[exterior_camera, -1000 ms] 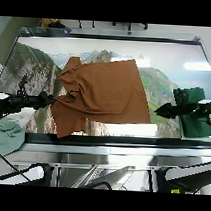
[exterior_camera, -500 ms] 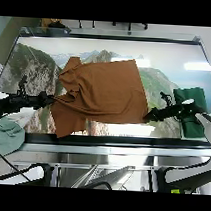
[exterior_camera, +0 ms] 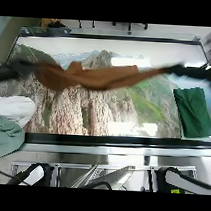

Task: Fold the shirts.

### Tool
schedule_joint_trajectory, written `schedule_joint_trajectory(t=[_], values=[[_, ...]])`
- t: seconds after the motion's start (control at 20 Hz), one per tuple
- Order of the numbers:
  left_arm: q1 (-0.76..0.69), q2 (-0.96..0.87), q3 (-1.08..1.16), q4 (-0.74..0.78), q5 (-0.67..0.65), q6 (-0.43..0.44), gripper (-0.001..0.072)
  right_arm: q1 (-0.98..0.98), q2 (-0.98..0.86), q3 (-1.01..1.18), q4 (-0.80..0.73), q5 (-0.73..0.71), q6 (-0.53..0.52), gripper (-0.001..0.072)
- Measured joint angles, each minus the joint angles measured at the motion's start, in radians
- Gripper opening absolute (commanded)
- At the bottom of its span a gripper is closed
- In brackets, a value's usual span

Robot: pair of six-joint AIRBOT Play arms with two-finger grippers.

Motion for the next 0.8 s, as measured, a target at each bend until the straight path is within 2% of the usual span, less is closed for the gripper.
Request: schedule_joint_trajectory(t=[0.25,0.5,0.65,0.8], values=[[0.163,0.202,0.340,-0.113,0.062,-0.090,0.0015,-0.076,0.232,0.255,-0.018,-0.207,-0.019,0.0022],[0.384,0.274,0.473,-0.134,0.060,-0.145,0.0015,-0.101,0.289,0.320,-0.092,-0.299,-0.020,0.0021],[0.347,0.246,0.402,-0.079,0.035,-0.156,0.0014,-0.105,0.204,0.322,-0.108,-0.234,0.037,0.0019],[0.153,0.159,0.269,0.069,0.045,-0.139,0.0015,-0.090,0.063,0.279,-0.111,-0.148,0.091,0.0019]])
